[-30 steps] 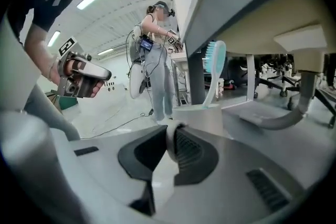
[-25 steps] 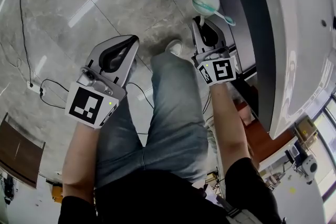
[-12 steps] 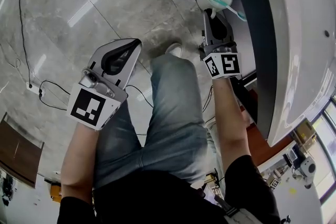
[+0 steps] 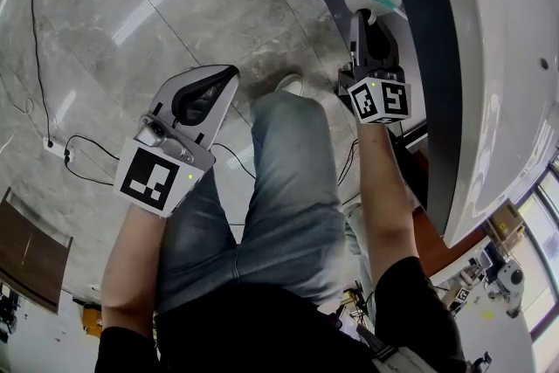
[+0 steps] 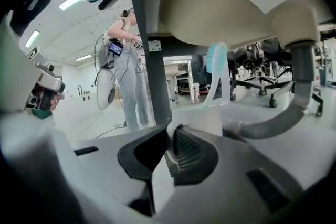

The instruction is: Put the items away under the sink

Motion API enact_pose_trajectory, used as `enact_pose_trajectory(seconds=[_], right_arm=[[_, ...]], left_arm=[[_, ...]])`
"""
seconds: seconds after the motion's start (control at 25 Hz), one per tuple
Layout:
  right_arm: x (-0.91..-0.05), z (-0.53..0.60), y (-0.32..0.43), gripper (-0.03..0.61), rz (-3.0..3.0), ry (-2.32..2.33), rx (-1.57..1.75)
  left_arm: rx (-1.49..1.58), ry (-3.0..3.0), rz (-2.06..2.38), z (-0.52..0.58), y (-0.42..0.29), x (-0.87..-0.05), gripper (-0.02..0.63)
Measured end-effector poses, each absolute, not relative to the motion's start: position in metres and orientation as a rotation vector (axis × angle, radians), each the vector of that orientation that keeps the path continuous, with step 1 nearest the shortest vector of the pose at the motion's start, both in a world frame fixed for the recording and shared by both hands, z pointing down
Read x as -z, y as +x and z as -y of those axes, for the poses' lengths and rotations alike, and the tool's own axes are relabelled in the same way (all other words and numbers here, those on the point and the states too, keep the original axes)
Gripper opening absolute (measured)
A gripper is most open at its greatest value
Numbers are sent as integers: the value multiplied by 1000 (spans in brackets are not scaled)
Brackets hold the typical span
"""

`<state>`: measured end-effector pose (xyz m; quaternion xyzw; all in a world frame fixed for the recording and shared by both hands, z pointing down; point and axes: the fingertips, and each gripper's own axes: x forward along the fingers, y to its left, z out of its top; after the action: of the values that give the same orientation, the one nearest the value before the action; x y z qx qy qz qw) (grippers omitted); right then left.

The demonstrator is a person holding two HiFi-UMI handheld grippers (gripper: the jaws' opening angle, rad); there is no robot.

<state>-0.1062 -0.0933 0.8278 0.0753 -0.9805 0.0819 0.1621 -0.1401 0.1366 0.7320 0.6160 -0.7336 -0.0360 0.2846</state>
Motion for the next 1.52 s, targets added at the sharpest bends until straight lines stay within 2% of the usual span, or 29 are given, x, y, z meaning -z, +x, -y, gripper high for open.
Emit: enact_pose_trajectory(seconds=[0.92,1.36,1.52], right_arm=[[-855,135,-122,49,2679,476,-195],[-856,129,-113,52,2604,451,-253],[-858,123,-108,104,2582,424,-255]], left_arm=[[88,1654,1892,-139,-132,-739,21],[101,1632,1885,-138,-136,-728,22],[96,1633,1874,-139,-133,-723,21]])
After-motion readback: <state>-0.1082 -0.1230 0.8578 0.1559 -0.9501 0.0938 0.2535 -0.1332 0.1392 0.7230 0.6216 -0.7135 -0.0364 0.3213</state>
